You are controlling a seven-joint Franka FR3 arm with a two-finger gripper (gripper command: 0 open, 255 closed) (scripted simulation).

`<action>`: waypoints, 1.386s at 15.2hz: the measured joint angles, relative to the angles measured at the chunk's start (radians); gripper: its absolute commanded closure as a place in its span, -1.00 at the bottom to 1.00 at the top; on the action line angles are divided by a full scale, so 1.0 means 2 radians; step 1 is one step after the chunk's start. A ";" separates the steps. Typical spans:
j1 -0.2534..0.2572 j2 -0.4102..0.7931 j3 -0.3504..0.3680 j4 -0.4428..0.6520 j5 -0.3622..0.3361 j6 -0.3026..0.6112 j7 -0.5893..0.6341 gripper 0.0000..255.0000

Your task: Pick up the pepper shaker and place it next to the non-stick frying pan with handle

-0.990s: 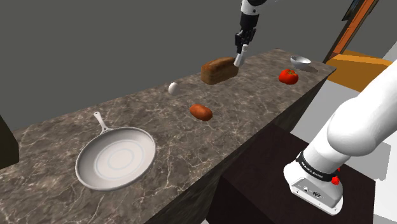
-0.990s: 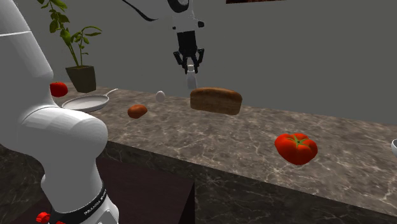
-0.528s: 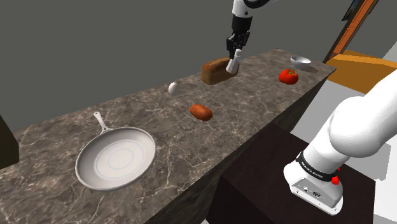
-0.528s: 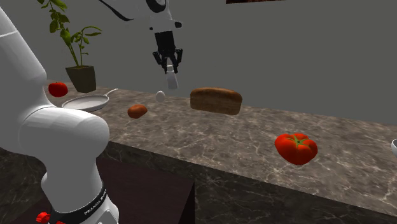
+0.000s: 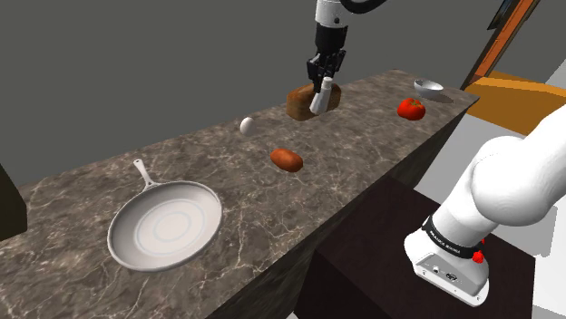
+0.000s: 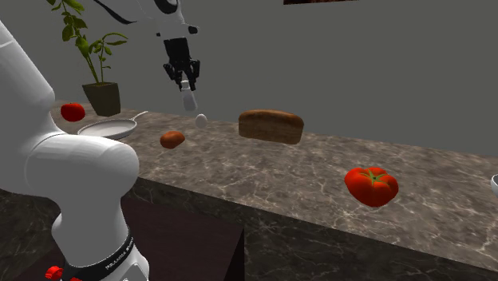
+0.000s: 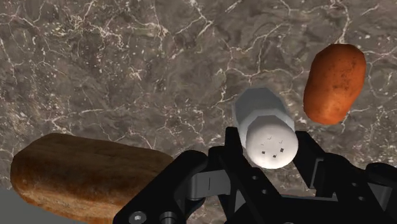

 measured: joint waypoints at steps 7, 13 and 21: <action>0.033 0.003 0.055 0.007 0.015 -0.013 0.082 1.00; 0.063 0.026 0.106 0.034 0.024 -0.026 0.158 1.00; 0.100 0.085 0.168 0.096 0.021 -0.040 0.260 1.00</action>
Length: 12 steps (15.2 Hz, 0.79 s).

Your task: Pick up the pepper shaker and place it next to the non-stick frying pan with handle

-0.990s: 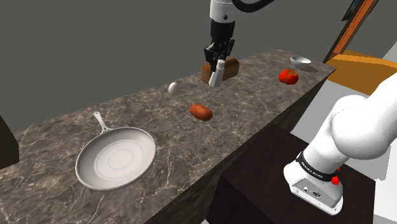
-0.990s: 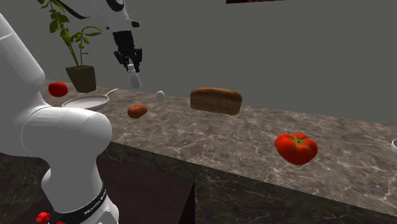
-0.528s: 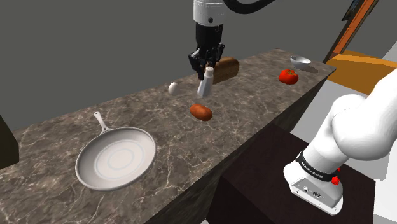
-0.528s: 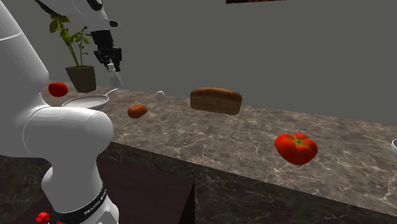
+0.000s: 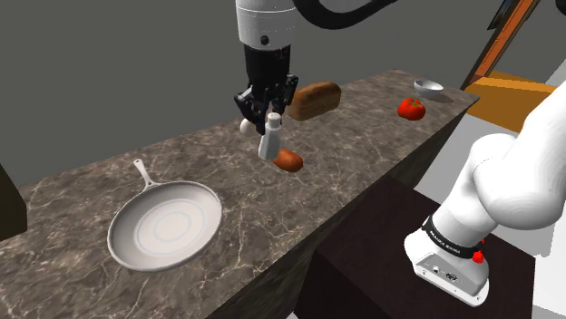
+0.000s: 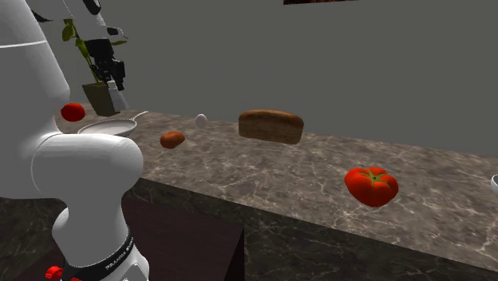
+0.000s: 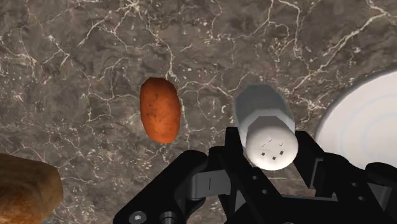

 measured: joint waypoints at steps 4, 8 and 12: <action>0.020 0.045 0.028 0.054 -0.013 -0.017 0.051 1.00; 0.045 0.094 0.052 0.105 -0.031 -0.030 0.101 1.00; 0.049 0.102 0.055 0.092 -0.034 -0.010 0.113 1.00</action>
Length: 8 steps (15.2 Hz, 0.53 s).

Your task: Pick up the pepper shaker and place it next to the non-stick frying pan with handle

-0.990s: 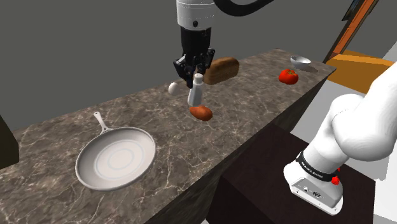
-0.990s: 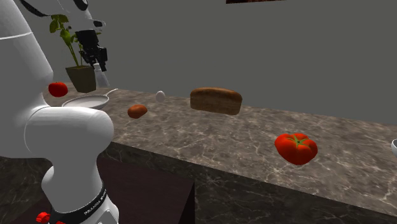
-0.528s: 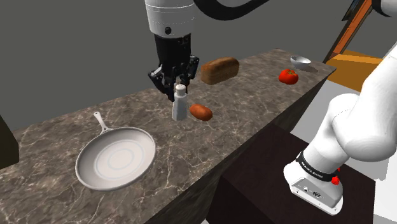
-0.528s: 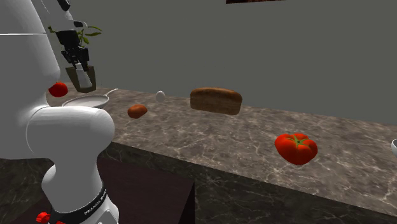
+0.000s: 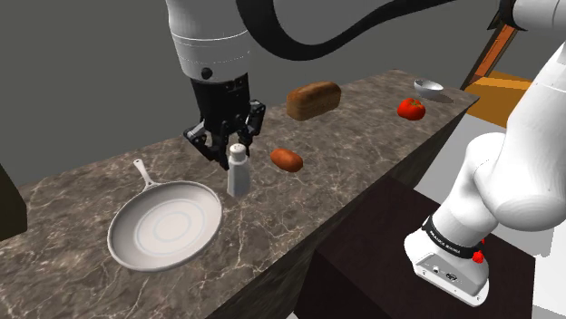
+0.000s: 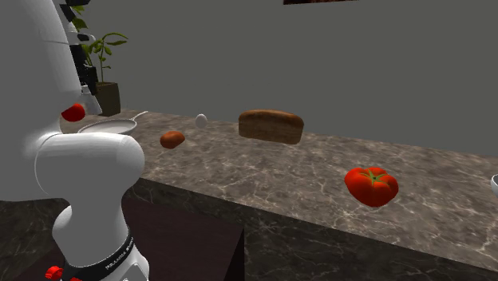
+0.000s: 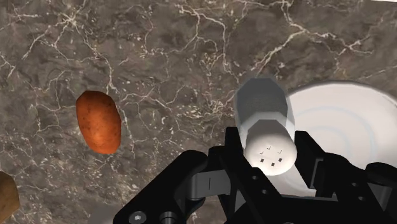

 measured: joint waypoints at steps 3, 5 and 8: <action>0.000 0.004 0.000 -0.014 -0.002 0.017 0.003 1.00; 0.001 0.007 0.000 -0.024 -0.004 0.030 0.006 1.00; 0.000 0.009 -0.001 -0.042 -0.006 0.049 0.008 1.00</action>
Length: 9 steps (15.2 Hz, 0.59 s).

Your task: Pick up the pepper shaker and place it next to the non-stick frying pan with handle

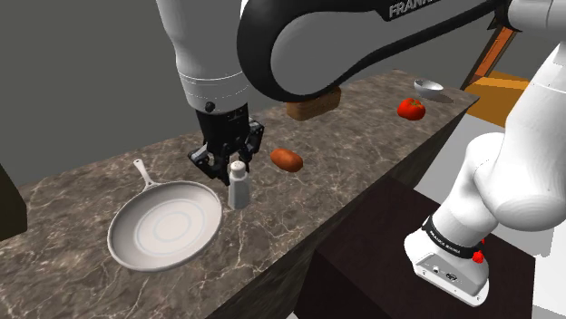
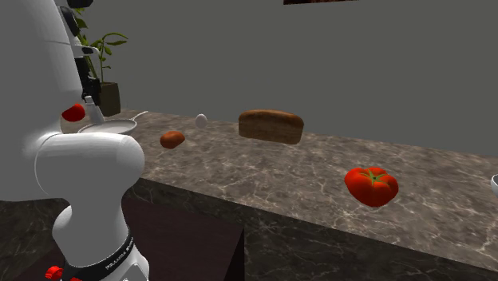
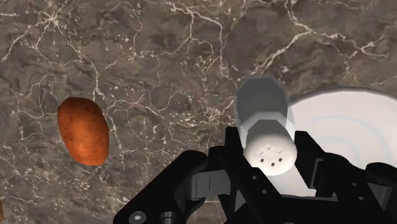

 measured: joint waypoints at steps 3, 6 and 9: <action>0.000 0.005 0.000 -0.015 -0.003 0.019 0.004 1.00; 0.001 0.012 -0.001 -0.027 -0.007 0.037 0.008 1.00; 0.001 0.018 -0.001 -0.041 -0.012 0.056 0.013 1.00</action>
